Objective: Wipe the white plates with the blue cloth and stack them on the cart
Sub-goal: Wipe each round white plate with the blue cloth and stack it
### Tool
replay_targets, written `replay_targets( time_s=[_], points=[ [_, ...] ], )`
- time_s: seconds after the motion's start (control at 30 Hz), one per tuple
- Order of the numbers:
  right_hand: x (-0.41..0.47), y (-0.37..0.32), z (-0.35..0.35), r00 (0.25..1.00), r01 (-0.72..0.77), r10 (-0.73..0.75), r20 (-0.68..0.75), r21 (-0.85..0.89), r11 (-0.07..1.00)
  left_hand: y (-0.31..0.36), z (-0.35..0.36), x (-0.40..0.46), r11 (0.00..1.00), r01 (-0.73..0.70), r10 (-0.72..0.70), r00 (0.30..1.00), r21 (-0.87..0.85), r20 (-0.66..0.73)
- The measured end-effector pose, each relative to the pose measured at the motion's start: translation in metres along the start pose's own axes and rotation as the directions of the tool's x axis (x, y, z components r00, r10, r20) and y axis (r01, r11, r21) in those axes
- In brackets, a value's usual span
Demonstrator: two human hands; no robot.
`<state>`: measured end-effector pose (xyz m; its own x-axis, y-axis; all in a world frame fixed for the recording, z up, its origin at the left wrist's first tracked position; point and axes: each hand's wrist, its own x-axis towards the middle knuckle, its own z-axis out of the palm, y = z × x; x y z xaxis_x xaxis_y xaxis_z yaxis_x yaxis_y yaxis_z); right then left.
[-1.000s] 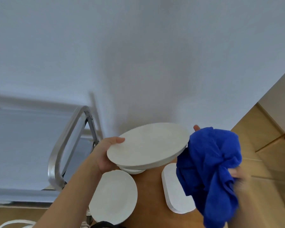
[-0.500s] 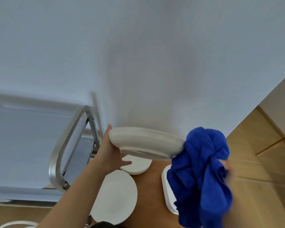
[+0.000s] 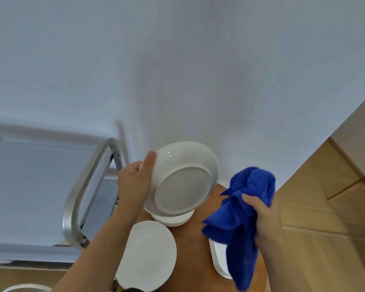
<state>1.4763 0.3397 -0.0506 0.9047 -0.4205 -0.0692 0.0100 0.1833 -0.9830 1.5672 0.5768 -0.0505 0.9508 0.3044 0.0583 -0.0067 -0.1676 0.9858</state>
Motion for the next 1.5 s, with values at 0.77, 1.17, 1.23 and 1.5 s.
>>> replay_targets(
  time_s=[0.77, 1.17, 1.23, 1.5],
  points=[
    [0.024, -0.042, 0.079, 0.949, 0.316, -0.301, 0.095, -0.327, 0.891, 0.023, 0.003, -0.015, 0.997, -0.079, 0.080, 0.996, -0.019, 0.033],
    [0.024, 0.021, 0.056, 0.975, -0.218, 0.202, 0.096, 0.206, 0.954, 0.040, 0.015, -0.013, 0.751, 0.342, -0.398, 0.917, -0.566, 0.026],
    [0.025, 0.021, 0.057, 0.965, -0.257, 0.240, 0.101, 0.232, 0.938, 0.036, 0.015, -0.020, 0.791, 0.320, -0.340, 0.939, -0.521, 0.060],
    [0.053, 0.003, 0.013, 0.919, -0.345, 0.312, 0.241, 0.110, 0.932, 0.038, -0.038, 0.019, 0.885, 0.412, -0.149, 0.690, -0.216, 0.708]
  ],
)
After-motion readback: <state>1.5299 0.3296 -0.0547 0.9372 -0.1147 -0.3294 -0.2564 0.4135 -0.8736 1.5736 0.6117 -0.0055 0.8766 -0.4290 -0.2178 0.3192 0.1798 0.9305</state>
